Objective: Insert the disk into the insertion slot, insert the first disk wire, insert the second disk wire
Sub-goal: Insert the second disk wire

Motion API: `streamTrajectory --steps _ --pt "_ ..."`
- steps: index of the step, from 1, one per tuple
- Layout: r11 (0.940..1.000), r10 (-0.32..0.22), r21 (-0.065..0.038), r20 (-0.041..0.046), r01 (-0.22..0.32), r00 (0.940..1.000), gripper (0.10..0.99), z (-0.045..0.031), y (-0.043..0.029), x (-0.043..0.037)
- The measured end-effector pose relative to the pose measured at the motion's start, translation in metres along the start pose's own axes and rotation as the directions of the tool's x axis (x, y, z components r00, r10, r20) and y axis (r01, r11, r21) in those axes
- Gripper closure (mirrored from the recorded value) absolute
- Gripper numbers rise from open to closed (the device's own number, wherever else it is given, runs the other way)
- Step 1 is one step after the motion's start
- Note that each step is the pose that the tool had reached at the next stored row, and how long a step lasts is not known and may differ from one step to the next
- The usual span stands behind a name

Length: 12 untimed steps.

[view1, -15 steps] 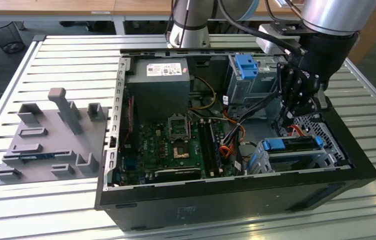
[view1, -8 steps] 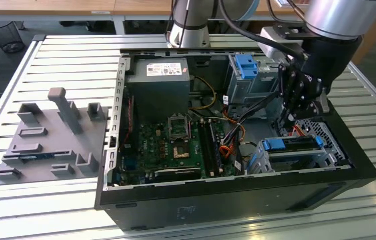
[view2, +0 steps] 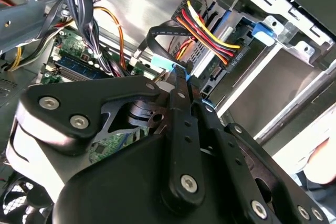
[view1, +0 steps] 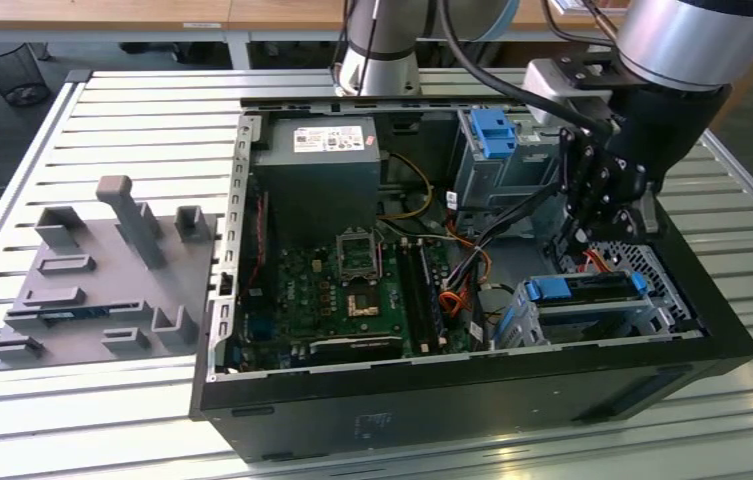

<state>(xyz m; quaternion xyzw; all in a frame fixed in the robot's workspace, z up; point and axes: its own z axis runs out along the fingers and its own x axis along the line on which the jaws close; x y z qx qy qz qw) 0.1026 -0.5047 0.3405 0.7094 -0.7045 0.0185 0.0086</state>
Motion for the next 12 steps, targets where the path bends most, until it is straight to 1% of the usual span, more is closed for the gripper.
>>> streamTrajectory --steps 2,6,12 --pt "1.0 0.0 0.0 0.0091 0.0 1.0 0.941 0.0 -0.0001 0.0017" --pt "1.0 0.0 0.0 0.0222 0.0 0.9998 0.941 0.0002 -0.0002 0.0049" --pt "1.0 0.0 0.0 0.0228 0.0 0.9997 0.941 0.0004 -0.0002 0.0102"
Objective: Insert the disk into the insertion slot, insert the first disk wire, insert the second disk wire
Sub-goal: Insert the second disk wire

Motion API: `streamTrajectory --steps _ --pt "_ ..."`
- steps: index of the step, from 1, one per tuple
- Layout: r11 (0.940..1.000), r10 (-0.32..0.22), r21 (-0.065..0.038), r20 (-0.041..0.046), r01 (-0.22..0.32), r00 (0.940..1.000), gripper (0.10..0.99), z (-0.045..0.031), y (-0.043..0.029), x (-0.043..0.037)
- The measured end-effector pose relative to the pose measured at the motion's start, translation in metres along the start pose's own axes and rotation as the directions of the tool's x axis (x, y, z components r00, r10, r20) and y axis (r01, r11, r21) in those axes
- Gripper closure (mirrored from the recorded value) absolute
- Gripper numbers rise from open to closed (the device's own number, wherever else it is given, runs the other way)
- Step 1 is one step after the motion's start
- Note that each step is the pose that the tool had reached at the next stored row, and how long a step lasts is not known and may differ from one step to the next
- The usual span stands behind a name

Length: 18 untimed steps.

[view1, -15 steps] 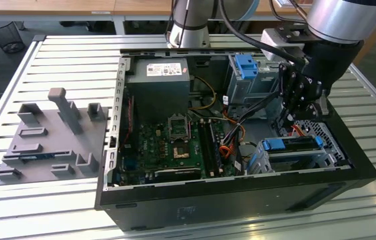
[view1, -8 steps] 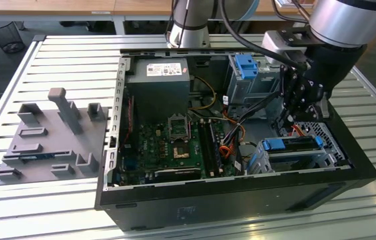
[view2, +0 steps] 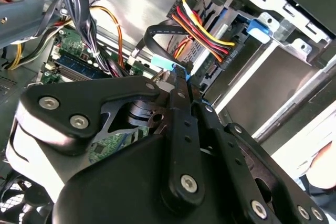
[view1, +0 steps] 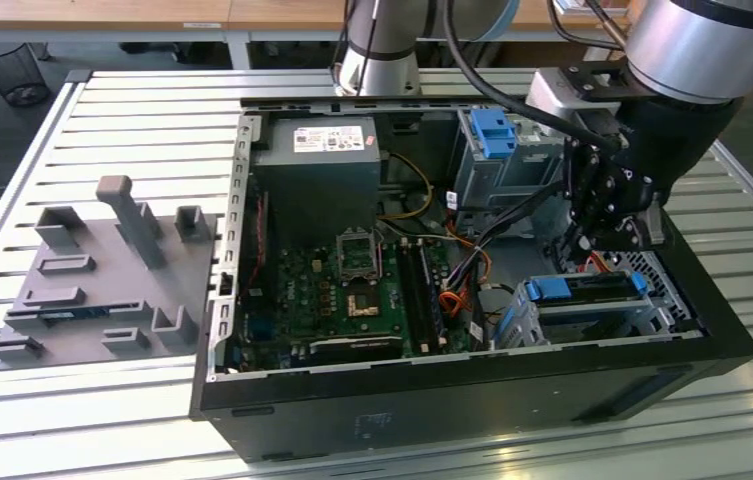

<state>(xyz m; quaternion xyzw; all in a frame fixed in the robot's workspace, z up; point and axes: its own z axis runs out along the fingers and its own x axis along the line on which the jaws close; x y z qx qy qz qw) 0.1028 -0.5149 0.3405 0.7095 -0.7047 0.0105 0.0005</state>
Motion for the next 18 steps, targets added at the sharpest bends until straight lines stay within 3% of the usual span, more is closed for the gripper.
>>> streamTrajectory --steps 2,4,5,8,9,18 --pt "1.0 0.0 0.0 0.0024 0.0 1.0 0.941 0.0 0.0 0.0027" --pt "1.0 0.0 0.0 0.0127 0.0 0.9999 0.941 0.0 0.0 0.0055" --pt "1.0 0.0 0.0 0.0213 0.0 0.9998 0.941 0.0001 0.0 0.0066" --pt "1.0 0.001 0.0 0.0599 -0.001 0.9982 0.941 0.0001 0.0001 0.0099" --pt "1.0 0.001 0.0 0.0692 -0.001 0.9976 0.941 0.0002 0.0001 0.0108" --pt "1.0 0.001 0.0 0.0723 -0.001 0.9974 0.941 0.0004 0.0001 0.0192"
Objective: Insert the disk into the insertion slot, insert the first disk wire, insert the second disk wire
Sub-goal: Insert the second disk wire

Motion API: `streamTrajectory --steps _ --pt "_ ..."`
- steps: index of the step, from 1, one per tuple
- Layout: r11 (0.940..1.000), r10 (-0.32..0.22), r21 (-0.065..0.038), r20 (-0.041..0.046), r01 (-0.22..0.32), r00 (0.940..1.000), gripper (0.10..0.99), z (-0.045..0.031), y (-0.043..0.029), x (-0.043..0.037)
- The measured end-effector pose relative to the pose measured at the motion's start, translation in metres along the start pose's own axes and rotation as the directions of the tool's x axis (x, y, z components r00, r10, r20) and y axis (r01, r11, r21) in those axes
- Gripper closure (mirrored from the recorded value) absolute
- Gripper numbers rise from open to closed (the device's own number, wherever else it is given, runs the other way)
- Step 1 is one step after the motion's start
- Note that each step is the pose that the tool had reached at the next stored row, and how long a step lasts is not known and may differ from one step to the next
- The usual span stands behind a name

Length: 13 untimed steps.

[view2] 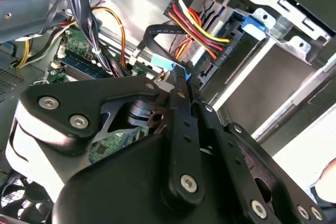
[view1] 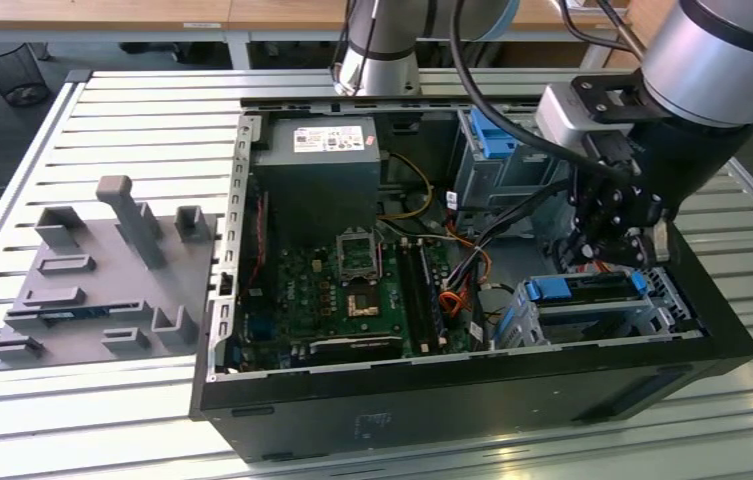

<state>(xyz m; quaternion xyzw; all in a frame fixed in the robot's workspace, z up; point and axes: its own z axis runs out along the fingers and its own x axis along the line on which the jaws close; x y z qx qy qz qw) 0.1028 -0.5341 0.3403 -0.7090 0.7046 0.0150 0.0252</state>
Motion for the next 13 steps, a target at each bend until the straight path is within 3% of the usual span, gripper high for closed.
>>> streamTrajectory --steps 5,7,9,10,13 --pt "1.0 0.0 0.0 0.0042 0.0 1.0 0.941 -0.0001 0.0 0.0057" --pt "1.0 0.0 0.0 0.0179 0.0 0.9998 0.941 -0.0001 0.0001 0.0072" --pt "1.0 0.001 0.0 0.0407 -0.001 0.9992 0.941 -0.0001 0.0001 0.0093" --pt "1.0 0.001 0.0 0.047 -0.001 0.9989 0.941 0.0 0.0001 0.0105" --pt "1.0 0.001 0.0 0.0506 -0.001 0.9987 0.941 -0.0001 0.0001 0.0151"
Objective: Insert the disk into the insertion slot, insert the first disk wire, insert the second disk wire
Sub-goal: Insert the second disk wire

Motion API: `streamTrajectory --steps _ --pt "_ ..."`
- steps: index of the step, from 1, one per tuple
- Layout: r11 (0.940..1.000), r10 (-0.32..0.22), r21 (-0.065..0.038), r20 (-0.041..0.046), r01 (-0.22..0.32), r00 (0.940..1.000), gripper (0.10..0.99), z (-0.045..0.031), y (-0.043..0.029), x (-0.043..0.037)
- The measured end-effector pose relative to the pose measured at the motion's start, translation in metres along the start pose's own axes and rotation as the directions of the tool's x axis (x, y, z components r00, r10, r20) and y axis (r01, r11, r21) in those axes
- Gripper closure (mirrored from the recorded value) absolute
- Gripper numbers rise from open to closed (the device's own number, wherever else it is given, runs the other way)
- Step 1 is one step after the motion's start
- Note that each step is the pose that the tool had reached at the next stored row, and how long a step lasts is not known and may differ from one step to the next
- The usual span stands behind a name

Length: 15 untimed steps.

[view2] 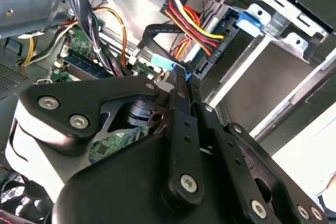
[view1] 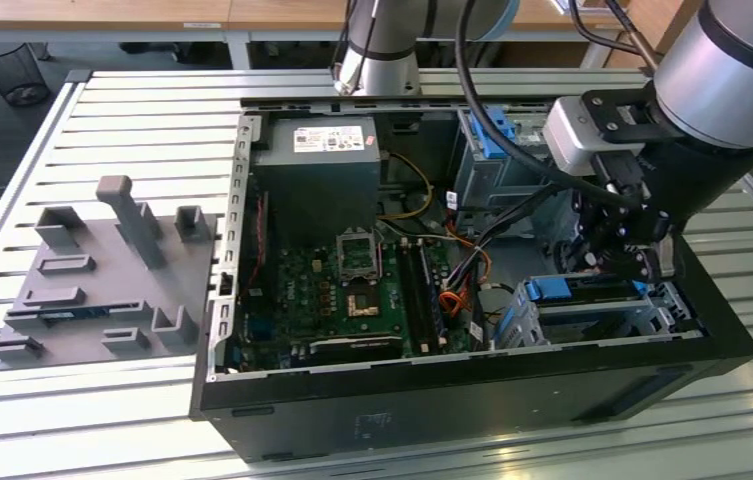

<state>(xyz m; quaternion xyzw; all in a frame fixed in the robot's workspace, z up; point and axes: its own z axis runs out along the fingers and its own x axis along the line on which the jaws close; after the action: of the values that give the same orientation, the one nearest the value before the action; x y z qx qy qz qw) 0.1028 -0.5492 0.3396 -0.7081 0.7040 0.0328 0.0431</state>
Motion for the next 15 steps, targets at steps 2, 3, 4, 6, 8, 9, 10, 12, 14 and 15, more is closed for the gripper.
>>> streamTrajectory --steps 2,3,4,6,8,9,10,12,14,15 --pt "1.0 0.0 0.0 0.0005 0.0 1.0 0.941 -0.0001 0.0 0.0028" --pt "1.0 0.0 0.0 0.0007 0.0 1.0 0.941 -0.0001 0.0 0.004" --pt "1.0 0.0 0.0 0.001 0.0 1.0 0.941 -0.0001 0.0 0.005" --pt "1.0 0.0 0.0 0.0014 0.0 1.0 0.941 -0.0002 0.0 0.0068" --pt "1.0 0.0 0.0 0.0025 0.0 1.0 0.941 0.0001 0.0001 0.0083" --pt "1.0 0.0 0.0 0.0035 0.0 1.0 0.941 0.0003 0.0 0.0085" --pt "1.0 0.0 0.0 0.0051 0.0 1.0 0.941 0.0005 -0.0001 0.0086" --pt "1.0 0.004 0.0 0.0093 -0.004 0.9999 0.941 0.0008 -0.0003 0.0087" --pt "1.0 0.008 0.001 0.0169 -0.008 0.9998 0.941 0.0011 -0.0003 0.0087" --pt "0.9999 0.01 0.001 0.0182 -0.01 0.9998 0.941 0.0013 -0.0003 0.0087"
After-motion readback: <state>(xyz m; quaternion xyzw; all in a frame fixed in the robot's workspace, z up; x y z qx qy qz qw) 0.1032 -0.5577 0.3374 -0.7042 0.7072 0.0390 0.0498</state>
